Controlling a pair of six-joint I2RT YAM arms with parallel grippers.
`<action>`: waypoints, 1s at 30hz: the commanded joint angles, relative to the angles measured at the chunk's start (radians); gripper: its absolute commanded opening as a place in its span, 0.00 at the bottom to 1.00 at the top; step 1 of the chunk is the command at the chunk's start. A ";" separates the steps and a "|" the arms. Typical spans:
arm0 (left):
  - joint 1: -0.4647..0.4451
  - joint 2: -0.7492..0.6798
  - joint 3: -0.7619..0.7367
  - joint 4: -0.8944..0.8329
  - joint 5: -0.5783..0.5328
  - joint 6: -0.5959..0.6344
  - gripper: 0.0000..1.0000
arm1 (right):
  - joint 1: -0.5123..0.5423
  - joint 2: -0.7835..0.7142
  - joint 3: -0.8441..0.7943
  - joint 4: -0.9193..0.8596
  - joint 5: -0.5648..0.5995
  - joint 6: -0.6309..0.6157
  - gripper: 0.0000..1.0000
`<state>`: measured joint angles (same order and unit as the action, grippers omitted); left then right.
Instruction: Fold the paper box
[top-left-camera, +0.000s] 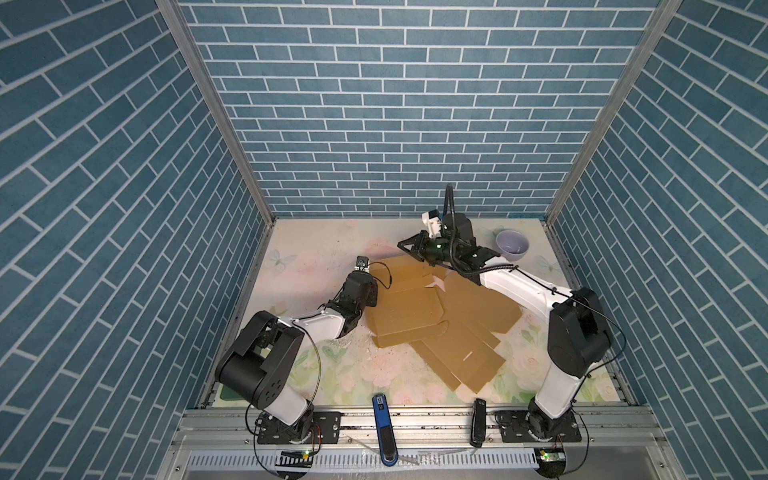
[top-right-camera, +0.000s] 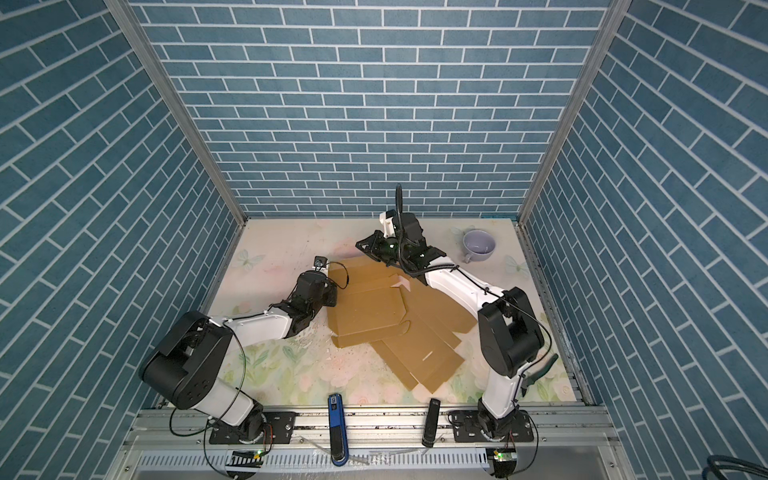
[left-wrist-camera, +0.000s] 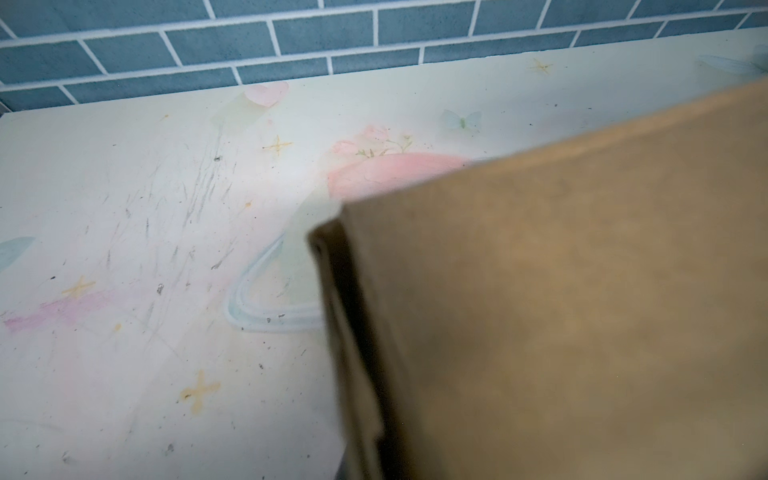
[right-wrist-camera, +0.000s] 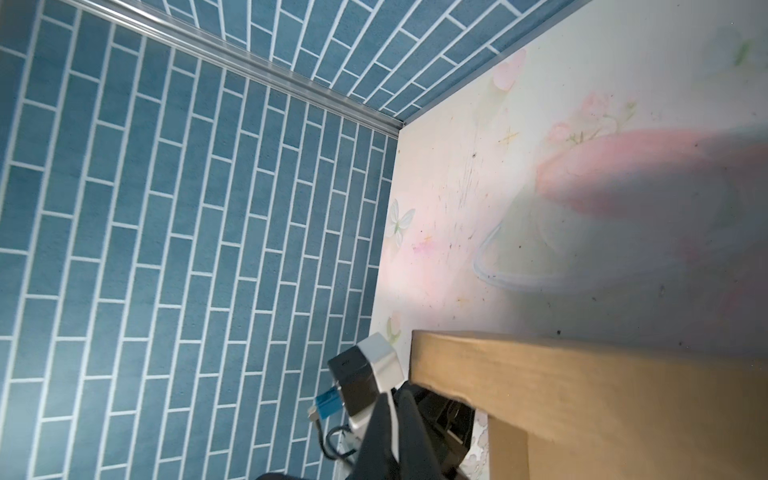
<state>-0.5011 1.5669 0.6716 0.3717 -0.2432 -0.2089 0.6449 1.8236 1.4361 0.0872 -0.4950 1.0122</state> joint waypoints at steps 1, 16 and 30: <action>0.007 -0.015 -0.008 -0.004 0.025 0.023 0.00 | 0.002 0.091 0.061 -0.076 -0.021 -0.067 0.06; 0.009 0.030 0.013 0.007 -0.015 -0.001 0.07 | 0.004 0.146 0.041 -0.065 -0.012 -0.072 0.04; 0.008 0.057 0.018 0.068 -0.128 -0.030 0.27 | 0.004 0.167 0.047 -0.084 -0.016 -0.070 0.03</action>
<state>-0.4969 1.5997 0.6727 0.4084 -0.3279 -0.2317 0.6460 1.9656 1.4658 0.0284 -0.5053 0.9676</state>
